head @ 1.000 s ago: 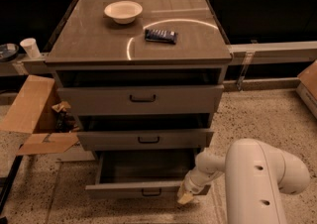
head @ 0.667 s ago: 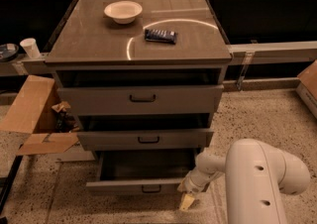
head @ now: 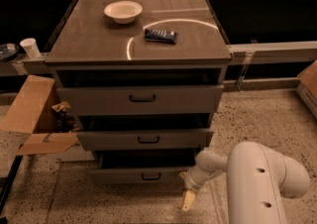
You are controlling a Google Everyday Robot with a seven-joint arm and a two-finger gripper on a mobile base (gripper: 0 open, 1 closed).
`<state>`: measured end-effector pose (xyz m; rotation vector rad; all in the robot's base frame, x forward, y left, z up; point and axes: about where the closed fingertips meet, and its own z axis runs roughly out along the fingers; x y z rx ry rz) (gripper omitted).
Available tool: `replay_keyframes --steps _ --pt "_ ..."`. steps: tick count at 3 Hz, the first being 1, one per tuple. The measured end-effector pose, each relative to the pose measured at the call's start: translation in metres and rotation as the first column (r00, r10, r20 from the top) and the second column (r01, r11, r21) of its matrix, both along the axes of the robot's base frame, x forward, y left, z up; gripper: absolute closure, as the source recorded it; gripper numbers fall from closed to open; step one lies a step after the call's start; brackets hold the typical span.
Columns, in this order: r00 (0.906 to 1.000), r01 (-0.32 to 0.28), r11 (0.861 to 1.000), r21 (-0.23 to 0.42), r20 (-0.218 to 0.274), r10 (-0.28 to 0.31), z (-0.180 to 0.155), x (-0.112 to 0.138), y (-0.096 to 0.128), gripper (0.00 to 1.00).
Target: Close bottom drawer
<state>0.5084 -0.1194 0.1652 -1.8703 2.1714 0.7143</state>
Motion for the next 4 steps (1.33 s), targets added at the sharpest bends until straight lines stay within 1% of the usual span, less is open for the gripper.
replay_keyframes --steps 1,2,3,4 --pt "0.996 0.001 0.999 0.034 0.089 -0.004 -0.003 0.033 -0.002 0.19" --pt "0.9812 0.022 0.998 0.056 0.19 -0.032 -0.002 0.068 -0.004 0.42" --pt "0.9646 0.055 0.996 0.065 0.255 -0.069 -0.005 0.095 -0.009 0.46" --pt "0.955 0.078 0.994 0.071 0.281 -0.095 -0.009 0.111 -0.014 0.26"
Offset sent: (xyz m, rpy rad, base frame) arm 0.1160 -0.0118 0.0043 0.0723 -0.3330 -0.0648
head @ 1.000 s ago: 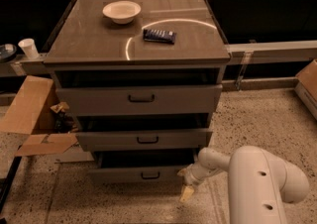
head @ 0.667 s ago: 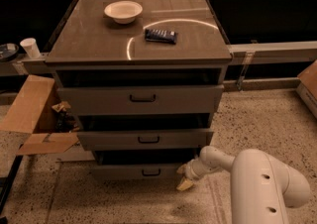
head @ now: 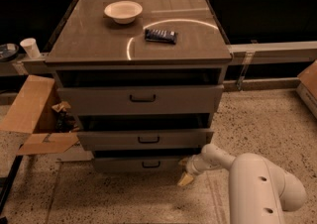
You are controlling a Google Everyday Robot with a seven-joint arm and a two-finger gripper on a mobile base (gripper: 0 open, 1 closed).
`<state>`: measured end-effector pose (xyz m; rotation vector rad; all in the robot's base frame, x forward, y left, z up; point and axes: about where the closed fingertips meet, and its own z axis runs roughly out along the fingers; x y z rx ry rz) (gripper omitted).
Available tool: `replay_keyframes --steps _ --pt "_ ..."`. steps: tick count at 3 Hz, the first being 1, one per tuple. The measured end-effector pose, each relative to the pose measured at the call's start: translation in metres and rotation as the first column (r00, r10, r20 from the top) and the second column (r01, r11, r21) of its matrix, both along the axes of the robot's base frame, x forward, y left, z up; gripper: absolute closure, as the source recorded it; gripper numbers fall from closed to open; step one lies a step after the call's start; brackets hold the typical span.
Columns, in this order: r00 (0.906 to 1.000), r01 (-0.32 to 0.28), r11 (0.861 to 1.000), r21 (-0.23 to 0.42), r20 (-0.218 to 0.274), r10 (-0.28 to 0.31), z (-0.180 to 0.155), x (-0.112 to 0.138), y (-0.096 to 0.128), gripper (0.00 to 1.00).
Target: Close bottom drawer
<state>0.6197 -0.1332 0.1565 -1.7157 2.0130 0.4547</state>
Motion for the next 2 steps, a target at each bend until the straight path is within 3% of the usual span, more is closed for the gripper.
replay_keyframes --steps 1,2 --pt "0.9998 0.013 1.0 0.003 0.015 -0.013 -0.0001 0.0071 -0.0049 0.02" --pt "0.9997 0.015 1.0 0.004 0.018 -0.015 -0.0001 0.0051 -0.0057 0.0"
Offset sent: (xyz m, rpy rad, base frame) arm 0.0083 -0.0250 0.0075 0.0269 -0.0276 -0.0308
